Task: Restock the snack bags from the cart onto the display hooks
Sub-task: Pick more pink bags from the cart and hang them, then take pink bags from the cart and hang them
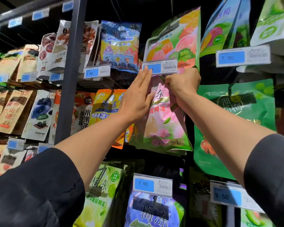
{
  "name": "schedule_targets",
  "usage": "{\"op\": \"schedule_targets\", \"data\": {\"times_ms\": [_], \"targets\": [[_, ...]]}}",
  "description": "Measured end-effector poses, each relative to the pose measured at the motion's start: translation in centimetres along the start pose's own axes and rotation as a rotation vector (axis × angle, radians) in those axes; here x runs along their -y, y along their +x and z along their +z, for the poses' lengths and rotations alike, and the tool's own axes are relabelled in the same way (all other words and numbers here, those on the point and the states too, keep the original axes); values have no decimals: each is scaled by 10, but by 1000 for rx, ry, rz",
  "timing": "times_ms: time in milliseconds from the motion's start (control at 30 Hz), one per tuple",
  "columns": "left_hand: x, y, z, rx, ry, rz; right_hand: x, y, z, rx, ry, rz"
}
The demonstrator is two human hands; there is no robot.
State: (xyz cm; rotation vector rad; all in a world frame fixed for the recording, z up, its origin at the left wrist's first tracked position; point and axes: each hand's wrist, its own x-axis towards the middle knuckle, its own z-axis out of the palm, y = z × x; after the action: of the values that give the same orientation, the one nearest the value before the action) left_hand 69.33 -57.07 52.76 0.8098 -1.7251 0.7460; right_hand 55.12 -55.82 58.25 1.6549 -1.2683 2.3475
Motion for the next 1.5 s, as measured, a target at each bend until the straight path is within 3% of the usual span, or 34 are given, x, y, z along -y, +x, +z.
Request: {"op": "schedule_targets", "data": {"times_ms": [233, 400, 533, 700, 867, 1067, 1167, 1267, 1400, 1500], "targets": [[-4, -2, 0, -1, 14, -8, -24, 2, 7, -59, -87, 38], [-2, -4, 0, 8, 19, -11, -35, -9, 9, -38, -399, -34], [-2, -5, -1, 36, 48, -15, -38, -32, 2, -56, -298, -41], [-4, -5, 2, 58, 58, -26, -67, -69, -2, 127, -491, -307], [-4, -4, -2, 82, 82, -21, -69, -54, -1, 298, -474, -136], [-37, -22, -11, 215, 178, -98, -57, -68, -35, 381, -458, -187], [-77, -56, -1, 250, 105, -109, -53, -78, -75, 377, -405, -269], [-142, -93, 18, 171, -127, -168, -65, -89, -144, 325, -393, -352], [-268, -140, 58, 73, -463, -198, -110, -115, -290, 180, -503, -387], [-391, -181, 92, 202, -703, -197, -153, -149, -424, 89, -696, -292]]}}
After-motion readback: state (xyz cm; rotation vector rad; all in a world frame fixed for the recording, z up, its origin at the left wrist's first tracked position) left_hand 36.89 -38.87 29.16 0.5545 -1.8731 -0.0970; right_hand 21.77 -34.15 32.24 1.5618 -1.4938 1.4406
